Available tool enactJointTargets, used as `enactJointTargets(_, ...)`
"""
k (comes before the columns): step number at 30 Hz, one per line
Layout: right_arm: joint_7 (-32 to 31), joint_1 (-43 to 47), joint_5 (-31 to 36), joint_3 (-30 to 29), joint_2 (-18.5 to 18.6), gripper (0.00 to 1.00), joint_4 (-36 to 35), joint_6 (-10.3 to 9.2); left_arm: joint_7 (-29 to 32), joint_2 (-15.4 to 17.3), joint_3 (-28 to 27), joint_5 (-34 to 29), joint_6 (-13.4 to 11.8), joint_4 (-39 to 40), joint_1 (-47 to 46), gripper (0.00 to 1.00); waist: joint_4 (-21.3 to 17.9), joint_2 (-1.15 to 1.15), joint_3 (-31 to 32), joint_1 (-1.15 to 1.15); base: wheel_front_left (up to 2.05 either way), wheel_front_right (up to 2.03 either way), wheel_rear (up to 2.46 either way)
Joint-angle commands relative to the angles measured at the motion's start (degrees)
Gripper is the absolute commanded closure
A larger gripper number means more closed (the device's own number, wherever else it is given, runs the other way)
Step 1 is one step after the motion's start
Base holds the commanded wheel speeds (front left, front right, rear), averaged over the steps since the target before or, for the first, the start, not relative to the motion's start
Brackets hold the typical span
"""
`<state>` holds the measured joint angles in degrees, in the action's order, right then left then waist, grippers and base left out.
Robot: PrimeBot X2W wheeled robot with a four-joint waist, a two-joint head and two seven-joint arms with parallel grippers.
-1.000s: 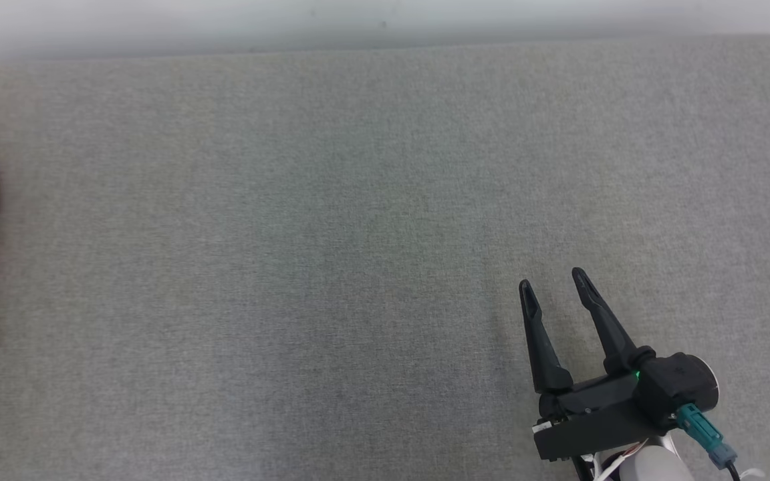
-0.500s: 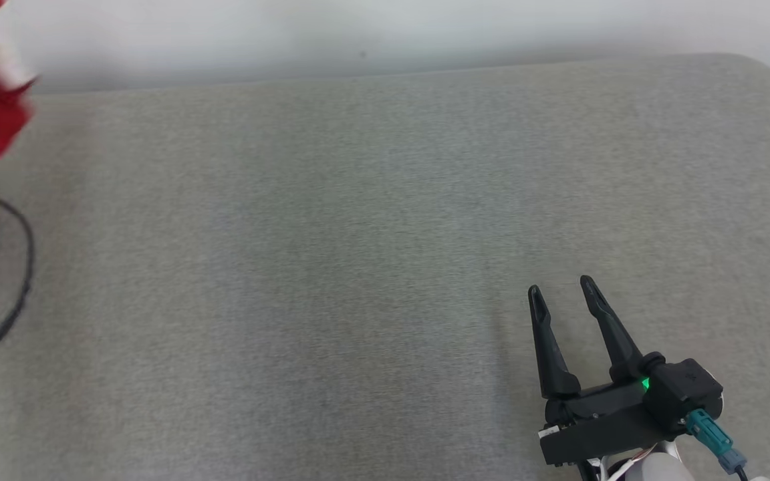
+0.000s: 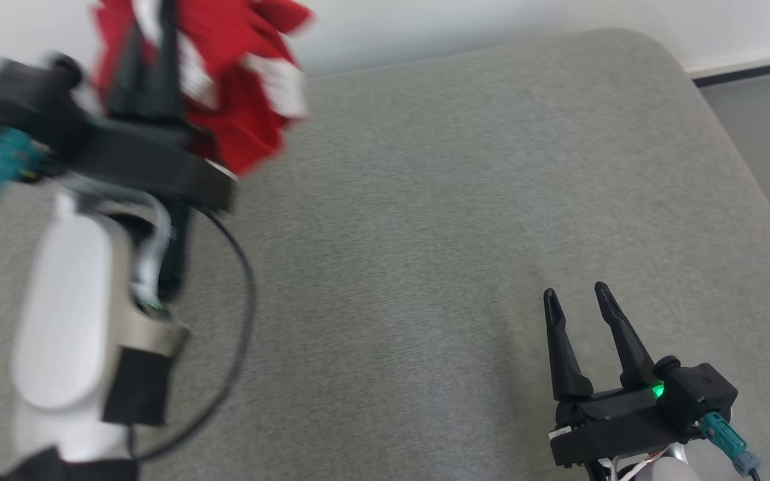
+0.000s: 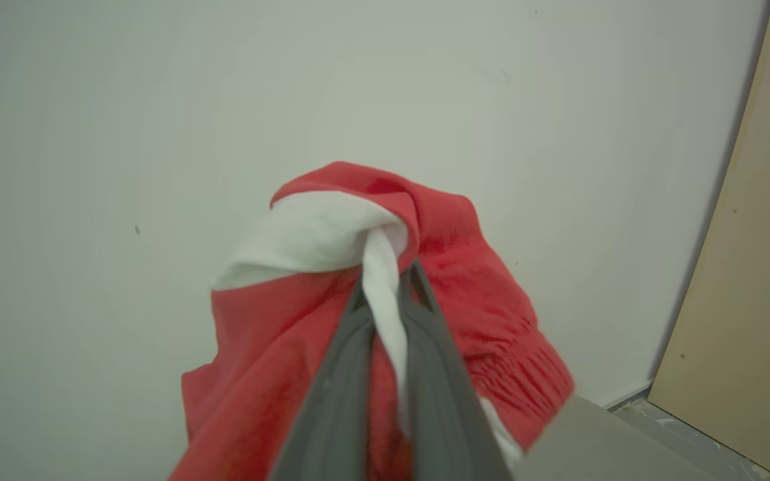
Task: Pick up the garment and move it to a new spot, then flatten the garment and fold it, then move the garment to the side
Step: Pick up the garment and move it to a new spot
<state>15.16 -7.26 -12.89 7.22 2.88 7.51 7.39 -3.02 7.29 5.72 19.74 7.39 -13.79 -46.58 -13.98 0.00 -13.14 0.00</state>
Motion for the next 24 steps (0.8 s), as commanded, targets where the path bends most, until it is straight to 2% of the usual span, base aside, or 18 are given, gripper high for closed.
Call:
enactJointTargets(1,0.18,-0.09,-0.22,0.25,-0.01,0.00,0.05,0.19,0.45,-1.13,1.64,0.36,-0.07,0.55,2.55,1.00,-2.55,0.00,-0.62,0.00,0.00,0.00,0.00)
enactJointTargets(9,0.17,-0.27,-0.68,0.34,0.00,0.00,0.15,0.19,-0.61,-3.67,9.42,2.45,-0.06,-2.64,12.27,1.00,-4.31,0.00,-1.27,0.00,0.00,0.00,0.00)
enactJointTargets(15,0.18,-0.52,-0.23,0.72,0.00,0.00,0.83,0.19,-3.04,-3.12,11.56,1.87,-0.44,-9.97,18.44,1.00,-3.58,0.00,-1.45,0.00,0.00,0.00,0.00)
enactJointTargets(17,0.17,-0.66,-0.09,0.99,0.00,0.00,1.23,0.19,-3.87,-2.05,12.19,0.33,-0.75,-12.94,18.97,1.00,-3.14,0.00,-1.19,0.00,0.00,0.00,0.00)
enactJointTargets(20,0.17,-0.53,0.11,1.03,0.03,0.00,1.38,0.19,-6.45,-2.45,11.90,0.71,-0.86,-15.53,18.75,1.00,-2.35,0.00,-0.43,0.00,0.00,0.00,0.00)
enactJointTargets(21,0.18,-0.33,0.16,0.97,0.02,0.00,1.41,0.19,-7.20,-2.44,11.87,0.73,-0.87,-16.07,18.40,0.56,-1.98,0.00,-0.11,0.00,0.00,0.00,0.00)
enactJointTargets(22,0.17,-0.08,0.28,0.79,0.03,0.00,1.43,0.19,-8.04,-2.47,11.85,0.86,-0.83,-16.36,18.00,0.00,-1.51,0.00,0.29,0.00,0.00,0.00,0.00)
enactJointTargets(24,0.17,0.12,0.31,0.87,0.01,0.00,1.44,0.19,-8.84,-2.51,11.47,1.24,-0.87,-16.37,17.61,0.00,-1.13,0.00,0.66,0.00,0.00,0.00,0.00)
